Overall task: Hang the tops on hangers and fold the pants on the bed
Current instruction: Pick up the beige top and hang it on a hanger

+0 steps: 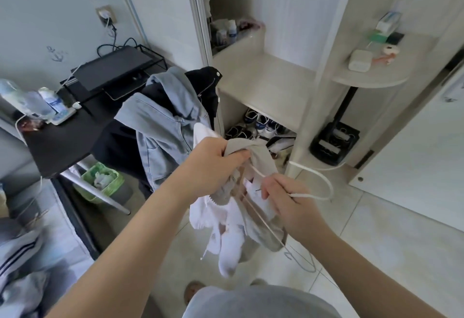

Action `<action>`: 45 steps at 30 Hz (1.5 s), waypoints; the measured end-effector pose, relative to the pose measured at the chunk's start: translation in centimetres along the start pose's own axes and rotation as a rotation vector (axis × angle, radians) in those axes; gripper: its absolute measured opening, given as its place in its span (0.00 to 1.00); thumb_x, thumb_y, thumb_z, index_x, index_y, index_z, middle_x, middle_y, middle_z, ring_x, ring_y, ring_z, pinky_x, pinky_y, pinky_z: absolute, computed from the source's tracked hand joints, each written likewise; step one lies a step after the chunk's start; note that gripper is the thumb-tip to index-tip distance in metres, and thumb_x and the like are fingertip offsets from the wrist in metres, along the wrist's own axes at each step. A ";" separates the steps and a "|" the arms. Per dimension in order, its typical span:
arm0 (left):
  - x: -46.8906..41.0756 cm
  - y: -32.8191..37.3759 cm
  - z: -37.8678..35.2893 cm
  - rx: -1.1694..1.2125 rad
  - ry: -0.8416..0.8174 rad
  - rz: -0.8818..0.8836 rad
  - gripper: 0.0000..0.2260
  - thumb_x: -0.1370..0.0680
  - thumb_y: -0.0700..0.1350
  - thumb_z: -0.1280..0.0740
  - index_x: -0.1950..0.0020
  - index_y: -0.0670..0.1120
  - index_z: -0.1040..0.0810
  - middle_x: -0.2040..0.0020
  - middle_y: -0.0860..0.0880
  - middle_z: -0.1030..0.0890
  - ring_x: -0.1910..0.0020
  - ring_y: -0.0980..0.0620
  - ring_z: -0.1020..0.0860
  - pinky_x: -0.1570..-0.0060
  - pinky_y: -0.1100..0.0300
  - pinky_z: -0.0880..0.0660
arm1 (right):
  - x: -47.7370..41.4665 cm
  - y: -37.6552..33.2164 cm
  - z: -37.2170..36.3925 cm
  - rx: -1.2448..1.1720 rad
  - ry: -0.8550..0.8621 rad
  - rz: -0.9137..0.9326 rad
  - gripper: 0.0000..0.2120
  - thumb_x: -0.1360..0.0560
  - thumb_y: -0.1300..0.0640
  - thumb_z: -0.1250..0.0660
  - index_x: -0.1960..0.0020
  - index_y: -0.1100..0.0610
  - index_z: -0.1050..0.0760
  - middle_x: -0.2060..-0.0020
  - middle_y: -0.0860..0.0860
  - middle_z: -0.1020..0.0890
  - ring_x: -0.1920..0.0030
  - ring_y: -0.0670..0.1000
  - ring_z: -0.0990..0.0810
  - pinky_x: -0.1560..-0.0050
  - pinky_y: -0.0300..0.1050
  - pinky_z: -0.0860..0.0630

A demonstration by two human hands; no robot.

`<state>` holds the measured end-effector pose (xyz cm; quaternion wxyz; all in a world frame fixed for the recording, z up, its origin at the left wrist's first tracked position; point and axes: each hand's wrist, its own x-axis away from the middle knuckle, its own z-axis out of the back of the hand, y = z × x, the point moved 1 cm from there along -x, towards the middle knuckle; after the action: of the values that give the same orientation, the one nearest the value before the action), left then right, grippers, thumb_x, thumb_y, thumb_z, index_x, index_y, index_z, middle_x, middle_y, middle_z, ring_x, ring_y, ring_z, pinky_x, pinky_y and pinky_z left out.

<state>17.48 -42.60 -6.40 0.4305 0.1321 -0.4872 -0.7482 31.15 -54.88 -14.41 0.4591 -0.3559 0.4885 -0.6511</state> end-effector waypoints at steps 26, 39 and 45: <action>0.3 -3.7 -2.5 -0.484 0.025 -0.487 0.13 0.17 0.48 0.39 0.59 0.46 0.23 0.67 0.54 0.26 0.65 0.54 0.28 0.63 0.51 0.27 | -4.7 -1.5 1.7 0.098 0.009 0.168 0.27 0.21 0.39 0.48 0.65 0.60 0.30 0.75 0.54 0.30 0.72 0.51 0.30 0.68 0.46 0.33; 1.5 -4.7 -0.2 -0.010 0.465 -0.282 0.18 0.17 0.42 0.35 0.66 0.40 0.32 0.74 0.48 0.37 0.72 0.56 0.41 0.72 0.63 0.42 | -2.4 5.4 -3.3 0.285 -0.352 0.065 0.22 0.26 0.42 0.31 0.34 0.40 0.32 0.39 0.29 0.28 0.37 0.35 0.29 0.38 0.36 0.32; 1.7 -5.2 0.0 0.069 0.458 -0.291 0.18 0.17 0.42 0.35 0.65 0.36 0.30 0.72 0.46 0.38 0.72 0.56 0.40 0.71 0.63 0.42 | -3.7 8.0 -6.4 0.450 -0.225 0.008 0.11 0.26 0.55 0.32 0.60 0.44 0.32 0.66 0.40 0.24 0.64 0.40 0.26 0.58 0.45 0.33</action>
<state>13.80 -43.16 -10.36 0.4127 0.3810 -0.3782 -0.7359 28.51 -50.24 -23.93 0.5810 -0.3129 0.2784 -0.6979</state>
